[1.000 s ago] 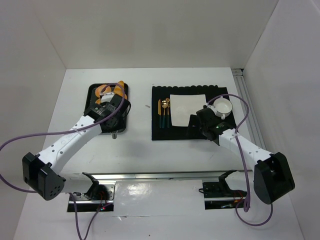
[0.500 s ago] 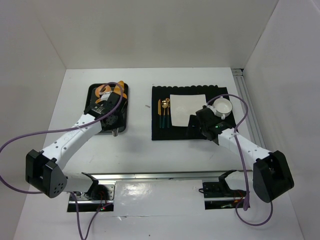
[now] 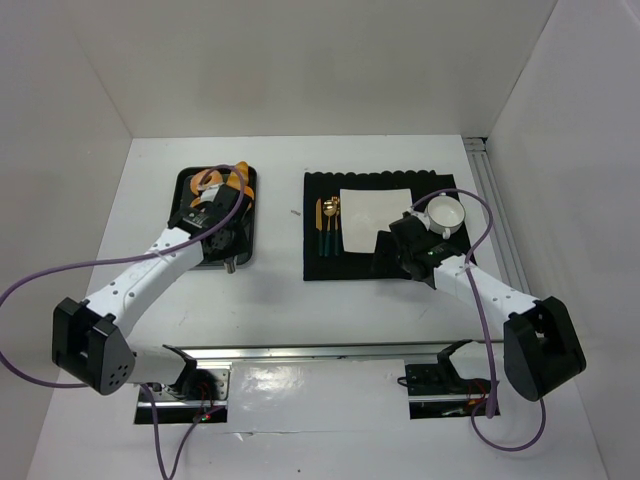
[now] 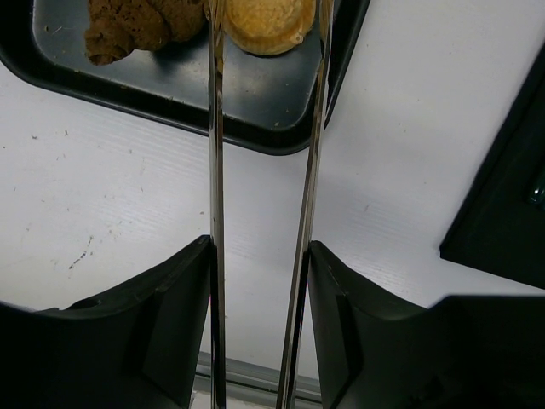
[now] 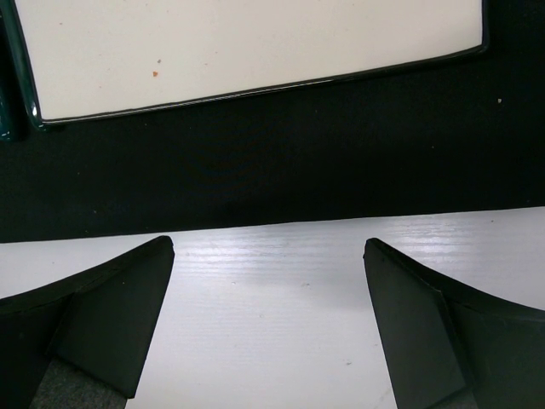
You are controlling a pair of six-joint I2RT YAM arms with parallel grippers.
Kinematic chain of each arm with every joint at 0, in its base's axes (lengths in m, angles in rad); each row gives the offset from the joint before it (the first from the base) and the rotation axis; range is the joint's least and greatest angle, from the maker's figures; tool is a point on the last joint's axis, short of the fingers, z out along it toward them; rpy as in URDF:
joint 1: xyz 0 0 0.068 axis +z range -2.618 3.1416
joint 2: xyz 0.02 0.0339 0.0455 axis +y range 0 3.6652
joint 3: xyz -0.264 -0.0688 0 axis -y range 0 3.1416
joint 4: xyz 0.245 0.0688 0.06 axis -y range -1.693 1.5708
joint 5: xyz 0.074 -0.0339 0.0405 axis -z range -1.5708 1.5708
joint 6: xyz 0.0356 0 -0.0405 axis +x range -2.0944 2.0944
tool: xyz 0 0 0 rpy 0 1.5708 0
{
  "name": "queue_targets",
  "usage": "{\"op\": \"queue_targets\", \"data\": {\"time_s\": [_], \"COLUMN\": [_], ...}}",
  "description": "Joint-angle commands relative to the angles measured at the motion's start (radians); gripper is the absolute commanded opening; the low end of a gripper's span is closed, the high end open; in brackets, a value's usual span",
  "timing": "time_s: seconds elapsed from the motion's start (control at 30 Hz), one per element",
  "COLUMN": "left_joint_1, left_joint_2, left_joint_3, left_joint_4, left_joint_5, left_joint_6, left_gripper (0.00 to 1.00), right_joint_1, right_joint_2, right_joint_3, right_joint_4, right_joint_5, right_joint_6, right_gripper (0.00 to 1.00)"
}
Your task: Place the bread
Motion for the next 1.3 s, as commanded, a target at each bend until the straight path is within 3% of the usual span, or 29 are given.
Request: {"op": "queue_targets", "data": {"time_s": [0.0,0.83,1.27], "left_joint_1": [0.010,0.030,-0.035], "left_joint_2": [0.010,0.004,0.046], "left_joint_3": [-0.011,-0.013,-0.002], "left_joint_4": [0.019,0.028,0.038], "left_joint_5": [-0.014,-0.003,0.007], "left_joint_6": [0.001,0.009,0.018], "left_gripper": [0.59,0.64,0.66], "right_joint_1": [0.008,0.055,0.064], "right_joint_2": [0.010,0.047,0.065], "right_joint_3": [0.040,0.086,0.086], "right_joint_4": [0.038,0.038,0.038], "right_joint_5": [0.003,-0.006,0.003], "right_joint_6": [-0.011,-0.011,-0.011], "right_gripper": [1.00,1.00,1.00]}}
